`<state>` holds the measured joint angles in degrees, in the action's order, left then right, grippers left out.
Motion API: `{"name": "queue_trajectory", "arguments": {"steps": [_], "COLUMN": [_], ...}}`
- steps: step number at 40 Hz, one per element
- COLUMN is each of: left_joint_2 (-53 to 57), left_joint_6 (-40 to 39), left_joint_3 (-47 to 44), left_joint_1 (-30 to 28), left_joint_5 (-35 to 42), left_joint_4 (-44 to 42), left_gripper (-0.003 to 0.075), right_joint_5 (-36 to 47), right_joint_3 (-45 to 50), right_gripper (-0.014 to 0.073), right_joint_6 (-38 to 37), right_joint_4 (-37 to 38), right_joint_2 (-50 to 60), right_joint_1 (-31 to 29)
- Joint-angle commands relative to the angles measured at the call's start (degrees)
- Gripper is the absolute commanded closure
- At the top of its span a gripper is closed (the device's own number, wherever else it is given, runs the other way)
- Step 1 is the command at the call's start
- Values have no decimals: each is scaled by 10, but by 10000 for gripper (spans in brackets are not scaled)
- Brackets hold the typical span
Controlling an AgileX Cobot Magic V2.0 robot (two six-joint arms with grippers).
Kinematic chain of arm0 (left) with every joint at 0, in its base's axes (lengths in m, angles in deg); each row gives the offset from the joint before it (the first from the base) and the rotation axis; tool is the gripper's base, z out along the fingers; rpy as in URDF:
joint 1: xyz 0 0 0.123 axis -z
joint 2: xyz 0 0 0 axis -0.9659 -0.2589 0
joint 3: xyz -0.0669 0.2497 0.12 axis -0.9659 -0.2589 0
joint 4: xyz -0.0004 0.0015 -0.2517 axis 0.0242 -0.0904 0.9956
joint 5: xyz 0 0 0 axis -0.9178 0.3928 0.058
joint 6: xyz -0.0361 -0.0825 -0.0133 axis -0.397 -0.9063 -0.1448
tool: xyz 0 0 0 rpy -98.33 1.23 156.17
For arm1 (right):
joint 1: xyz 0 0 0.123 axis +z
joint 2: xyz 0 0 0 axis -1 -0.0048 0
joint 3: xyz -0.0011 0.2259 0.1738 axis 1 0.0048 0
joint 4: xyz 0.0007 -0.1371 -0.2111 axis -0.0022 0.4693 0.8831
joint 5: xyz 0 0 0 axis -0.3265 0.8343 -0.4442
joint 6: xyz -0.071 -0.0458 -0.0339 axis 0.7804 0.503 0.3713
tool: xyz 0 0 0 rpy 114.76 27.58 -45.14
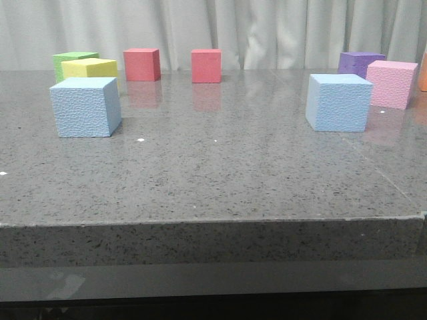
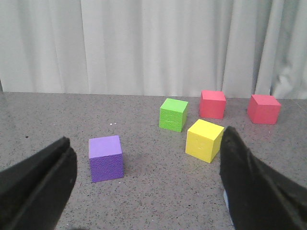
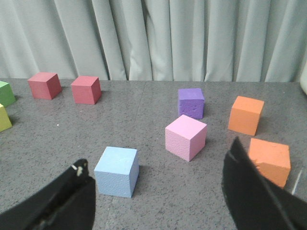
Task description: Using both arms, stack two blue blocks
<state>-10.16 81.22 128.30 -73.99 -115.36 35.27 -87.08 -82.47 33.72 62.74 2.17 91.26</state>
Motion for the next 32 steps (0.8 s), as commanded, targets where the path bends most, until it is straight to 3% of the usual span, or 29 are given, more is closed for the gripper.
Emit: {"name": "queue_trajectory", "arguments": {"steps": [1, 12, 23, 32], "left_joint_2": [-7, -7, -7, -7], "left_joint_6": [-3, -3, -3, -3], "left_joint_3": [18, 18, 18, 18], "left_joint_1": [0, 0, 0, 0], "left_joint_5": [47, 47, 47, 47], "left_joint_4": [-1, -1, -1, -1], "left_gripper": [122, 122, 122, 122], "right_joint_5": [5, -203, -276, -331], "right_joint_3": [-44, -194, -325, -444], "right_gripper": [32, 32, 32, 32], "right_joint_6": [3, 8, 19, -105], "right_joint_4": [-16, -27, -21, 100], "right_joint_2": [-40, -228, -413, -547], "right_joint_1": [0, 11, 84, 133]}}
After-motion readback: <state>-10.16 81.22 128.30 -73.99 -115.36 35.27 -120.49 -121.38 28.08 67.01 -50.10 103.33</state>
